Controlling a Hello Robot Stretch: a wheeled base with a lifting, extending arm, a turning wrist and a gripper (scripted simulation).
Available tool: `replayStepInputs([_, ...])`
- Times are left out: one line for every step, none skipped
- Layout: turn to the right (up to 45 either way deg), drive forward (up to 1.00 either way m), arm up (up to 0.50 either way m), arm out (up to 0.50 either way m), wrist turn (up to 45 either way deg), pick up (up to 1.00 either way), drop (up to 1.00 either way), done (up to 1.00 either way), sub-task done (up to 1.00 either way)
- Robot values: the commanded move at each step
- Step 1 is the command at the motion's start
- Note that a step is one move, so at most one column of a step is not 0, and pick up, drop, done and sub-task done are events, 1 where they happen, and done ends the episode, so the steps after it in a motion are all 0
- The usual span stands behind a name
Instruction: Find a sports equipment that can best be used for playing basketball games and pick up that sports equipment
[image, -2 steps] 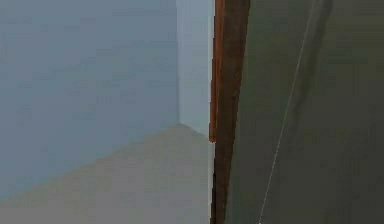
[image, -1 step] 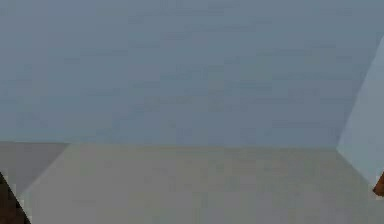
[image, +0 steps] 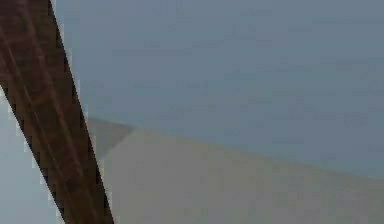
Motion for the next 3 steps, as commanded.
replayStepInputs([0.0, 0.5, 0.0, 0.0, 0.0, 0.0, 0.0, 0.0, 0.0])
replayStepInputs([-30.0, 0.0, 0.0, 0.0, 0.0, 0.0, 0.0, 0.0, 0.0])
replayStepInputs([0.0, 0.2, 0.0, 0.0, 0.0, 0.0, 0.0, 0.0, 0.0])
